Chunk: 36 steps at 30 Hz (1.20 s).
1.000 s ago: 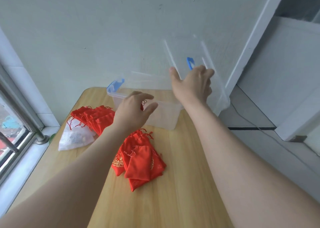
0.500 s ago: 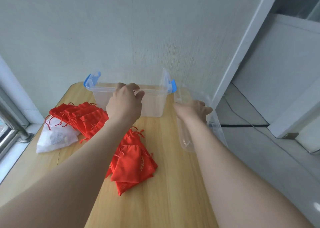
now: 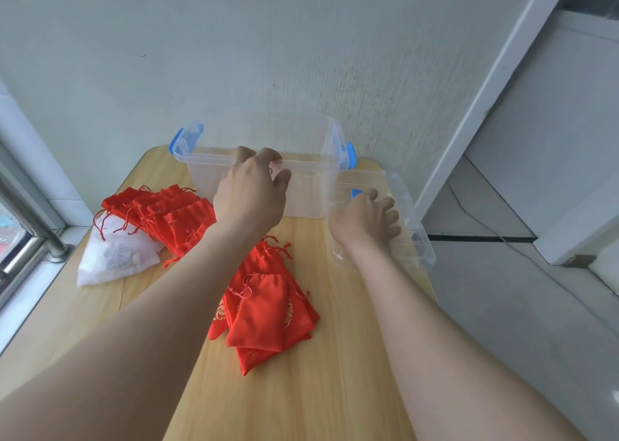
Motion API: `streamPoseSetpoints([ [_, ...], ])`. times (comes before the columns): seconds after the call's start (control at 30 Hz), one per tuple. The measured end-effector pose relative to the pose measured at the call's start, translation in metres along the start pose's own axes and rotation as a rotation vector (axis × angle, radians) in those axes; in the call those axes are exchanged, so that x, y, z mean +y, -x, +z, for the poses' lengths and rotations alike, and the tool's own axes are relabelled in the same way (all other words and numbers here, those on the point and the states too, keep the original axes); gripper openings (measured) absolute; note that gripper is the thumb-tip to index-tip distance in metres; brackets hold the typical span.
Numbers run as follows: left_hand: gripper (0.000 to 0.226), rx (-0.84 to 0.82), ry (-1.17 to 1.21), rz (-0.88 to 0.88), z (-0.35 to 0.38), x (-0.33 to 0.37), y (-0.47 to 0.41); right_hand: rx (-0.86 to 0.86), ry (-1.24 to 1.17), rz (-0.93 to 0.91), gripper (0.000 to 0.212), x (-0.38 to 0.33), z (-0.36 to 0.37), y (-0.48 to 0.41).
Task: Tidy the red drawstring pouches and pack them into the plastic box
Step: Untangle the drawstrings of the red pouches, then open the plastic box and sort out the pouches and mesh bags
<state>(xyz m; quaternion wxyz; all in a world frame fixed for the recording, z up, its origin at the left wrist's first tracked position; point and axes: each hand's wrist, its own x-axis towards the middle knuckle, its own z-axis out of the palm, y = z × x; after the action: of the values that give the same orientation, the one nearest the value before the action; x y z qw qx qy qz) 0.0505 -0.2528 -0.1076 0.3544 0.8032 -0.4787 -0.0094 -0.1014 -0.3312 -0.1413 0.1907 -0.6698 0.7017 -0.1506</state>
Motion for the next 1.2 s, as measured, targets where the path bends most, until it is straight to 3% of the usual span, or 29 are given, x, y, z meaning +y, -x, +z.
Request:
streamPoseSetpoints([
  [0.2, 0.059, -0.131, 0.104, 0.027, -0.011, 0.002, 0.002, -0.145, 0.040, -0.075, 0.056, 0.006, 0.006, 0.008],
  [0.33, 0.077, -0.119, 0.393, 0.038, -0.031, 0.004, 0.016, 0.143, -0.318, -0.051, 0.037, -0.007, -0.006, 0.011],
  [0.43, 0.075, -0.124, 0.584, 0.035, -0.044, 0.003, 0.025, 0.400, -0.567, -0.213, 0.025, -0.031, -0.019, 0.032],
  [0.47, 0.075, -0.144, 0.651, -0.009, -0.048, 0.002, 0.027, 0.377, -0.642, -0.302, 0.019, -0.041, -0.023, 0.042],
  [0.53, 0.082, -0.181, 0.755, -0.077, -0.052, -0.002, 0.031, 0.172, -0.741, -0.437, 0.010, -0.060, -0.033, 0.062],
  [0.63, 0.093, -0.229, 0.780, -0.105, -0.058, -0.012, 0.036, -0.176, -0.738, -0.558, 0.017, -0.075, -0.043, 0.087],
  [0.73, 0.108, -0.246, 0.774, -0.119, -0.068, -0.020, 0.042, -0.309, -0.682, -0.587, 0.016, -0.080, -0.040, 0.096],
  [0.87, 0.108, -0.259, 0.778, -0.103, -0.075, -0.034, 0.052, -0.445, -0.679, -0.579, 0.012, -0.083, -0.035, 0.097],
  [0.93, 0.101, -0.221, 0.761, -0.104, -0.073, -0.040, 0.055, -0.358, -0.699, -0.574, 0.015, -0.089, -0.029, 0.094],
  [1.0, 0.081, -0.047, 0.730, -0.183, -0.068, -0.047, 0.056, -0.150, -0.774, -0.524, 0.020, -0.101, -0.021, 0.087],
  [1.1, 0.044, 0.205, 0.575, -0.325, -0.058, -0.057, 0.060, 0.102, -0.878, -0.445, 0.010, -0.124, -0.012, 0.072],
  [1.2, 0.037, 0.110, 0.404, -0.307, -0.047, -0.066, 0.064, 0.220, -0.884, -0.436, 0.003, -0.149, -0.006, 0.058],
])
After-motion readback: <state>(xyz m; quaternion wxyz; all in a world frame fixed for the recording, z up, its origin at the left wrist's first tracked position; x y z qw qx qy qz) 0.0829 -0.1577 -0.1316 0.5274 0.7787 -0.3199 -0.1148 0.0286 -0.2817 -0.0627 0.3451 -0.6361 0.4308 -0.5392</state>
